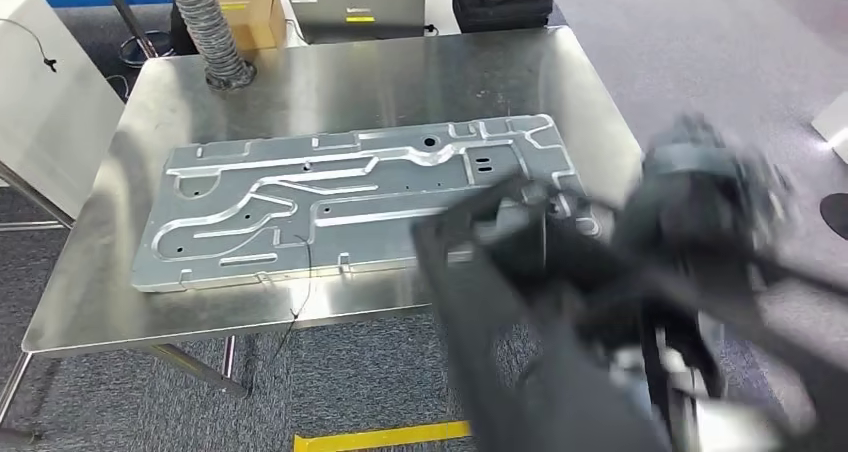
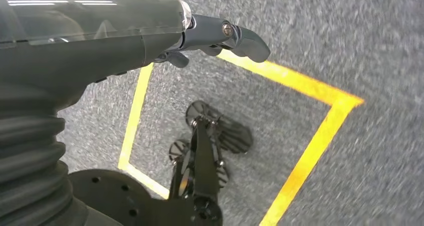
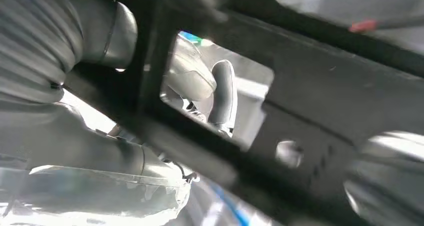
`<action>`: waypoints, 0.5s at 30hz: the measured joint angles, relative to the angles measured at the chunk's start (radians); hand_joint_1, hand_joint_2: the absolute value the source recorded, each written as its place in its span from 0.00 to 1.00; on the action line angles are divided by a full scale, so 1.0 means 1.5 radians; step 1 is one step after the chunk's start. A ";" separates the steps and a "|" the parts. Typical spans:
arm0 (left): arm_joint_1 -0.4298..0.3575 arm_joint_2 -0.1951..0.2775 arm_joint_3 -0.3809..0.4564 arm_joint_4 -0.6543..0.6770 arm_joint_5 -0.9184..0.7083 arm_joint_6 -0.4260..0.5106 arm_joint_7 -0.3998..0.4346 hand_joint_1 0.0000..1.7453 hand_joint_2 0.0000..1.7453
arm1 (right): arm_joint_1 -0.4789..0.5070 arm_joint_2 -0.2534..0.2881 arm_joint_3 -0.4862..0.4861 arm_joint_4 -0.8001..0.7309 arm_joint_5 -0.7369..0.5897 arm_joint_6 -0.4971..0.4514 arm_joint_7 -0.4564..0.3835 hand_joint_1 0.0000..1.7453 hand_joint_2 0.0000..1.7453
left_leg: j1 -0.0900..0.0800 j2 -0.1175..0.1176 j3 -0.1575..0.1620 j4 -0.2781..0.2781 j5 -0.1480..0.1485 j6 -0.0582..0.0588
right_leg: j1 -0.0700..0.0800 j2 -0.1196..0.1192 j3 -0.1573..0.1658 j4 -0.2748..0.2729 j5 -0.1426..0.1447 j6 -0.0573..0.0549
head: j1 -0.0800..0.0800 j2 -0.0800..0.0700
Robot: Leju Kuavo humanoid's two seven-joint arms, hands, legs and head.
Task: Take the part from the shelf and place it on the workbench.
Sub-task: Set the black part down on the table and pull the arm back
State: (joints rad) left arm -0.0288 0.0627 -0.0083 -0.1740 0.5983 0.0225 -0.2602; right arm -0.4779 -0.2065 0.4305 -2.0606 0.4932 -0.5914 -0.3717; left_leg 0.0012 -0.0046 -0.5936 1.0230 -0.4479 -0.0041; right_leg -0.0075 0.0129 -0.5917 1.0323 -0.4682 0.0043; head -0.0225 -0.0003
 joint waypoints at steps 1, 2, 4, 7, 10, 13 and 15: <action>-0.002 0.002 -0.001 0.000 -0.004 -0.004 0.004 0.00 1.00 | -0.044 -0.017 -0.017 0.052 -0.011 0.016 0.016 1.00 1.00 | 0.000 0.000 -0.001 0.003 -0.002 -0.003 | -0.001 0.000 0.000 -0.002 0.002 -0.003 | 0.000 0.000; -0.004 0.004 -0.002 0.000 -0.008 -0.007 0.008 0.00 1.00 | -0.094 -0.034 -0.041 0.114 -0.025 0.042 0.014 1.00 1.00 | 0.001 0.000 -0.007 0.015 -0.009 -0.006 | -0.003 -0.001 0.000 -0.003 0.004 -0.007 | 0.000 0.000; -0.007 0.010 -0.003 0.000 -0.014 -0.012 0.014 0.00 1.00 | -0.194 -0.061 -0.103 0.258 -0.044 0.095 -0.024 1.00 1.00 | 0.003 0.000 -0.037 0.078 -0.044 -0.010 | -0.004 -0.007 0.000 -0.005 0.006 -0.011 | 0.000 0.000; -0.004 0.015 -0.005 0.000 -0.018 -0.014 0.018 0.00 1.00 | -0.298 -0.086 -0.189 0.449 -0.034 0.119 -0.076 1.00 1.00 | 0.005 0.000 -0.095 0.193 -0.083 -0.014 | -0.003 -0.017 0.000 -0.005 0.006 -0.011 | 0.000 0.000; 0.003 0.018 -0.008 0.000 -0.024 -0.016 0.018 0.00 1.00 | -0.344 -0.099 -0.235 0.558 0.002 0.115 -0.070 1.00 1.00 | 0.007 0.000 -0.065 0.120 -0.024 -0.011 | -0.004 -0.018 0.004 -0.004 0.002 -0.007 | 0.000 0.000; 0.003 0.023 -0.011 0.000 -0.029 -0.018 0.018 0.00 1.00 | -0.369 -0.108 -0.256 0.622 0.037 0.116 -0.051 1.00 1.00 | 0.004 -0.001 -0.016 0.016 0.014 -0.001 | -0.003 -0.016 0.006 -0.005 0.000 0.002 | 0.000 0.000; 0.002 0.024 -0.012 0.000 -0.031 -0.018 0.017 0.00 1.00 | -0.379 -0.114 -0.262 0.650 0.057 0.119 -0.043 1.00 1.00 | 0.002 -0.001 -0.014 0.007 0.009 0.004 | -0.003 -0.016 0.004 -0.007 0.002 0.009 | 0.000 0.000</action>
State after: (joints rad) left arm -0.0257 0.0983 -0.0266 -0.1740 0.5514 -0.0052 -0.2341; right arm -1.0461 -0.3780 0.0374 -1.0855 0.5789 -0.4122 -0.4357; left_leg 0.0036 -0.0064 -0.6142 1.0331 -0.4341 0.0019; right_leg -0.0122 -0.0112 -0.5864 1.0225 -0.4657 0.0178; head -0.0226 -0.0002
